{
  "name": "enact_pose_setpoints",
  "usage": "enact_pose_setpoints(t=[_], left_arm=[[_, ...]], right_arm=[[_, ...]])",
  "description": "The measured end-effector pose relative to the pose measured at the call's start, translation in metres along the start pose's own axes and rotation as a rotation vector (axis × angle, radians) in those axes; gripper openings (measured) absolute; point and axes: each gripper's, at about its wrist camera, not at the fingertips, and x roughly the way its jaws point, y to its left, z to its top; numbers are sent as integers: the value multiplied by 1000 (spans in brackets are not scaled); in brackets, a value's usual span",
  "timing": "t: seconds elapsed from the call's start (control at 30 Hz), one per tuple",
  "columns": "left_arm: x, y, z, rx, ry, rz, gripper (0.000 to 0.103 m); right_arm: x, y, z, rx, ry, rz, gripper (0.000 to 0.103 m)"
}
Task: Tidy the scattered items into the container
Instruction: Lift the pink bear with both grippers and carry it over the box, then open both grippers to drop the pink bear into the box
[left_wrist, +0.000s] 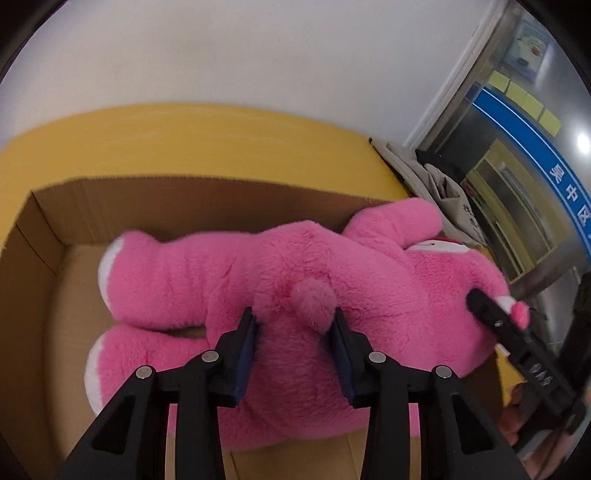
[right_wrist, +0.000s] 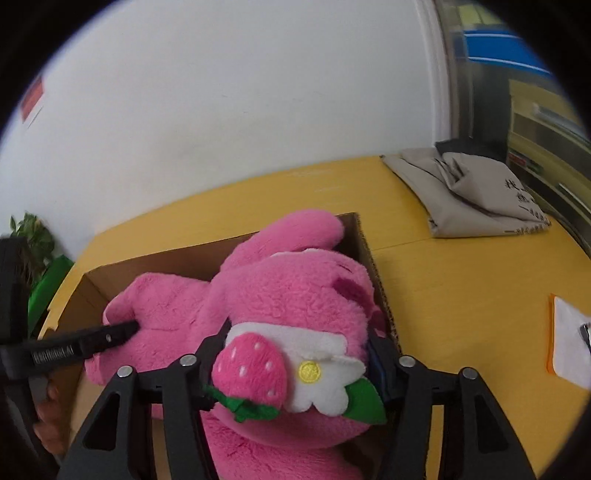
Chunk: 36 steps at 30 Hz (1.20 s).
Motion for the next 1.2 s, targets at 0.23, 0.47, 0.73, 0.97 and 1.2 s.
enact_pose_setpoints(t=[0.23,0.47,0.73,0.97,1.2], left_arm=[[-60,11,-7,62,-56,89,59],[-80,76,-27,6,34,243,65],[-82,118,-76,-34,185,249,63],[-103,115,-96,-46,221,247,53],[-170,82,-111,-20,26,189,76]], right_arm=[[-10,-6,-2,1,122,51,84],[-37,-2,22,-56,62,101,84],[-76,-6,-29,-225,157,176,87],[-76,-19,-80,-327,332,203,87],[-115,-13,-80,-315,222,134,87]])
